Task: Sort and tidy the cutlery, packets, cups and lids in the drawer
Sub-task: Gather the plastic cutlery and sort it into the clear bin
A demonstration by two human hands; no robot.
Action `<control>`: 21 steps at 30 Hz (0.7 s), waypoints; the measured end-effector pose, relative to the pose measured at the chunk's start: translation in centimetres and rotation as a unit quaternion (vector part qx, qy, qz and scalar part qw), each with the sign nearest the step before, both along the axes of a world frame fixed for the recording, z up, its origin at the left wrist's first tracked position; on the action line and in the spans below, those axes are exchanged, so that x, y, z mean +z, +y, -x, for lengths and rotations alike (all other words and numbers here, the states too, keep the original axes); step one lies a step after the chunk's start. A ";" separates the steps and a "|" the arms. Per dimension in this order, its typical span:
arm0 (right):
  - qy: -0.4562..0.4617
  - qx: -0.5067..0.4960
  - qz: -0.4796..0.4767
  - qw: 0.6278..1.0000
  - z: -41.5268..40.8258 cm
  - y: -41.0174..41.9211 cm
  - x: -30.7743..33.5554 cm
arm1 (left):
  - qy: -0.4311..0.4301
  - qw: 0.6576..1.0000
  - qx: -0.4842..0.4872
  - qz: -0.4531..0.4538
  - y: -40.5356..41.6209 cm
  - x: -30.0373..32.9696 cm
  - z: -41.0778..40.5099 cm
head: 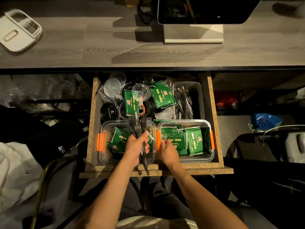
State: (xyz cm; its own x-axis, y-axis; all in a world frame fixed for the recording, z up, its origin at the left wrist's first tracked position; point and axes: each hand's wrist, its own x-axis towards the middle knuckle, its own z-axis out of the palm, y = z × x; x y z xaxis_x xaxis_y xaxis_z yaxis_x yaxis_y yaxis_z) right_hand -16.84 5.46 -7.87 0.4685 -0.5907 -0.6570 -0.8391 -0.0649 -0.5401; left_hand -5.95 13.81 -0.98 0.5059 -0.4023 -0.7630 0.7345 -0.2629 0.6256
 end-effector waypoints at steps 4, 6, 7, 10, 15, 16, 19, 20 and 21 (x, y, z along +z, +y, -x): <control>0.045 0.037 0.094 0.994 -0.2 0.7 0.1 | 0.003 1.000 -0.016 -0.007 -0.6 -0.3 0.6; 0.042 0.002 0.077 0.996 -0.3 1.1 0.1 | 0.006 1.000 -0.021 -0.002 -0.8 -0.4 0.8; 0.035 -0.022 0.060 0.997 -0.3 1.2 0.0 | 0.005 1.000 -0.024 -0.002 -0.9 -0.4 0.8; 0.023 -0.021 0.045 0.999 0.3 1.4 0.0 | 0.001 0.999 -0.033 -0.005 -0.7 -0.3 0.7; -0.020 -0.016 0.073 0.997 1.5 0.3 -0.3 | -0.001 0.999 -0.042 -0.005 -0.6 -0.4 0.7; -0.034 -0.054 0.072 0.995 1.8 -0.1 -0.3 | 0.000 0.999 -0.045 -0.006 -0.6 -0.4 0.7; -0.097 -0.158 0.048 0.981 2.7 -1.1 0.5 | -0.006 0.998 -0.053 -0.015 -0.7 -0.4 0.9; -0.117 -0.168 0.060 0.977 2.9 -1.5 1.0 | -0.009 0.998 -0.059 -0.018 -0.7 -0.4 1.0; -0.133 -0.174 0.079 0.972 3.1 -1.9 1.5 | -0.013 0.998 -0.064 -0.022 -0.7 -0.5 1.0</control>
